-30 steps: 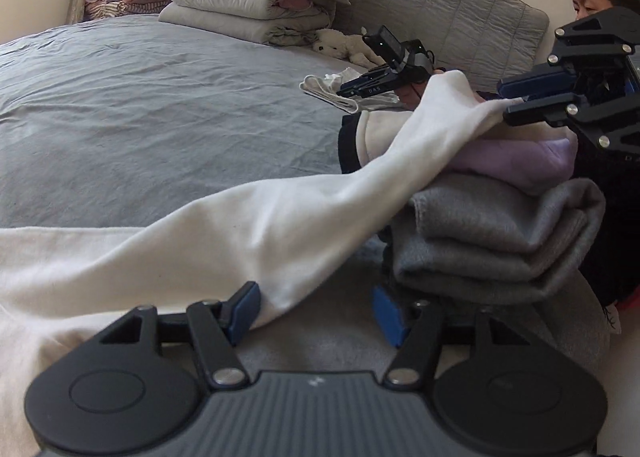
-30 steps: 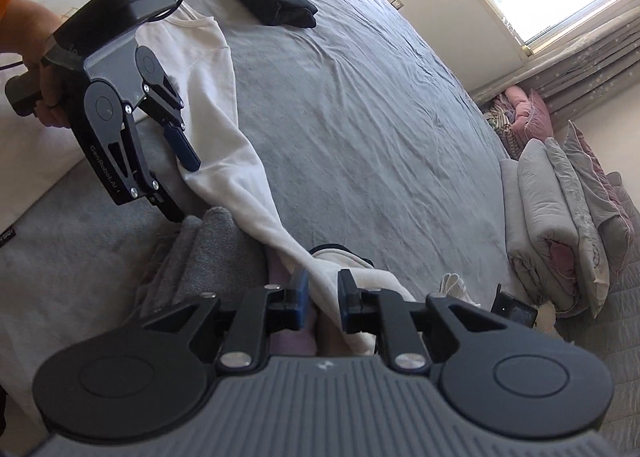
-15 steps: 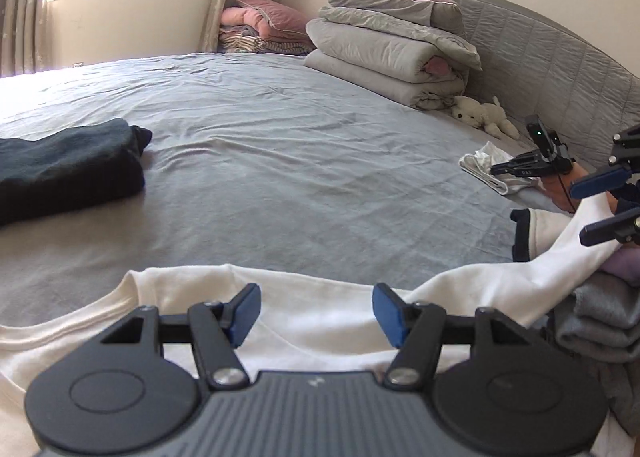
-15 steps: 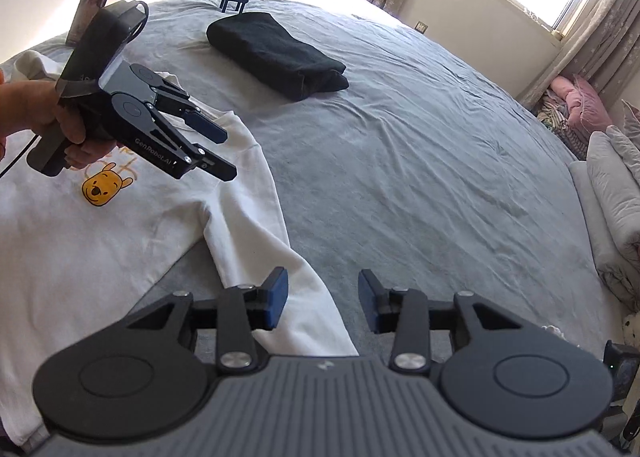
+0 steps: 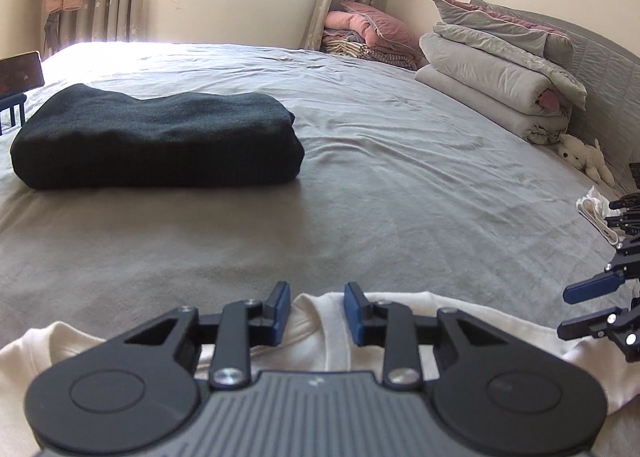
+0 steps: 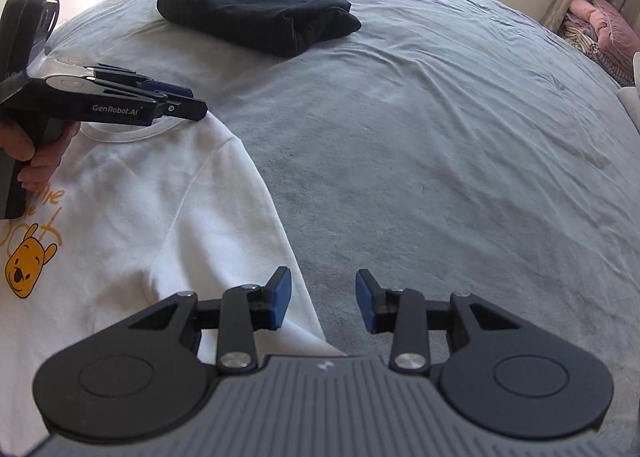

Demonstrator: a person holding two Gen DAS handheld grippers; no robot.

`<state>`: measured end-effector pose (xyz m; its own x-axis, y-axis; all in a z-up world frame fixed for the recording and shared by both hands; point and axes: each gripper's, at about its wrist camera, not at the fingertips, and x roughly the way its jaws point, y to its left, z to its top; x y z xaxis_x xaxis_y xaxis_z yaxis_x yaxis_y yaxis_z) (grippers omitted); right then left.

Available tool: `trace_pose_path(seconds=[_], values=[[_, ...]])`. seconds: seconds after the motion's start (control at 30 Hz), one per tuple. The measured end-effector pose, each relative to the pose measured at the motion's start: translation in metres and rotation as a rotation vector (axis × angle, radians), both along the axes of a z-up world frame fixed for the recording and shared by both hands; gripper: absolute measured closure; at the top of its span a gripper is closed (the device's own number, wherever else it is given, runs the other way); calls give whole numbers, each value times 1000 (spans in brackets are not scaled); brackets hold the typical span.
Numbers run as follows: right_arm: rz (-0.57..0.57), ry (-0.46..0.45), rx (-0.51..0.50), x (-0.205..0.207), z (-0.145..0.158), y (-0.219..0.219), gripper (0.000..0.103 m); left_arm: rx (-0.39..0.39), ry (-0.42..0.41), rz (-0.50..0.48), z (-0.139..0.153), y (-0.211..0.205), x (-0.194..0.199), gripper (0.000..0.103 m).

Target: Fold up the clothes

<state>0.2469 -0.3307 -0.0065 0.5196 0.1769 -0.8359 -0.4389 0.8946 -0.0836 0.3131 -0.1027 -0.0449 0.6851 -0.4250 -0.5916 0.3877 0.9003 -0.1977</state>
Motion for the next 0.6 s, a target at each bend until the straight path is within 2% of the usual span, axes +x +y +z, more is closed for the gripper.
trace_pose_path(seconds=[0.07,0.1,0.13,0.17,0.2,0.27,0.4,0.5,0.6], values=[[-12,24,22,5,-7,0,68,-11,0,0,-2,0,0,78],[-9,28,30,4,-8,0,75,-17,0,0,-2,0,-1,83],[-4,30,33,3,-9,1,82,-29,4,-8,-2,1,-1,97],[5,31,24,1,-8,5,98,-36,5,-4,-1,0,-3,97],[15,31,14,-1,-7,9,102,-29,-13,0,1,-3,-6,98],[26,-10,-36,-6,-3,19,102,-14,-66,10,6,-8,-13,98],[-5,-185,-139,-13,10,32,103,-46,-143,82,13,-6,-17,98],[-13,-193,-165,-5,7,38,103,6,-128,96,6,-13,-12,97],[-7,-175,-220,-1,-13,42,102,77,-94,97,-4,-22,-6,95]])
